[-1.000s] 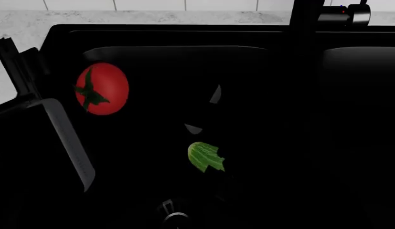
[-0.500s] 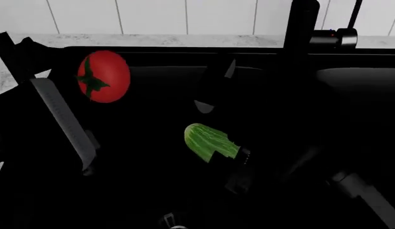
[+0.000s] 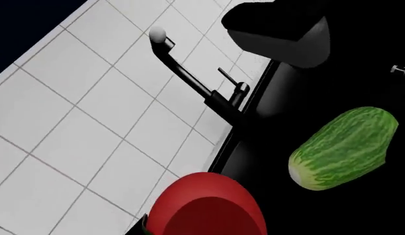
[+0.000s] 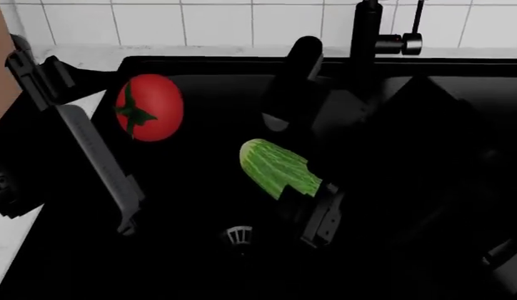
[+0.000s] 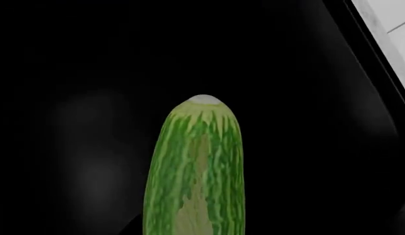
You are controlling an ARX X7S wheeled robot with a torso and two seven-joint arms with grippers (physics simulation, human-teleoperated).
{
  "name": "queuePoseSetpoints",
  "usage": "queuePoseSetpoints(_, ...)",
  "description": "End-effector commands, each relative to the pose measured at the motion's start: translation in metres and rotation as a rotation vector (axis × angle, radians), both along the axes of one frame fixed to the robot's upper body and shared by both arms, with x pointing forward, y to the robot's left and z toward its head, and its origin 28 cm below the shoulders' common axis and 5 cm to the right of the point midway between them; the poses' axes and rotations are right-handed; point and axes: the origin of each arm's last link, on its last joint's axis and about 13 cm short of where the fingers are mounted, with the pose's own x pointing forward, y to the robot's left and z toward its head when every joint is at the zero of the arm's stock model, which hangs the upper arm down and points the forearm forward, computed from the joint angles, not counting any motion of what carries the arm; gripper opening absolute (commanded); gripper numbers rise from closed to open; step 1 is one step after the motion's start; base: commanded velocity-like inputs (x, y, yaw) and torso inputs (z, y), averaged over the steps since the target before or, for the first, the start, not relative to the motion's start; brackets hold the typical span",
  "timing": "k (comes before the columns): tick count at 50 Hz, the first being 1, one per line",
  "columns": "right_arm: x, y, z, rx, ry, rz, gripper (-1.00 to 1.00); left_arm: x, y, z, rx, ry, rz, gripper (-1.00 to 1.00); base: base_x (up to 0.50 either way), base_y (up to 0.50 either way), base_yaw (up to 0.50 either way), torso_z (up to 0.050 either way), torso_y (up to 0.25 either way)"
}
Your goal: Pick the vegetables from the sink and place them on the cutting board.
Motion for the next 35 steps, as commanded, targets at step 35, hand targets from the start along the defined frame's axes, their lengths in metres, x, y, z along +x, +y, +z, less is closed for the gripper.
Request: queuePoseSetpoints(35,-0.057,-0.02,0.002,0.136,-0.533,-0.449,-1.0,-0.001,0.0,-0.036,-0.305,-0.239,0.481,-1.0,-0.14,-0.25,0.0,0.0,0.071)
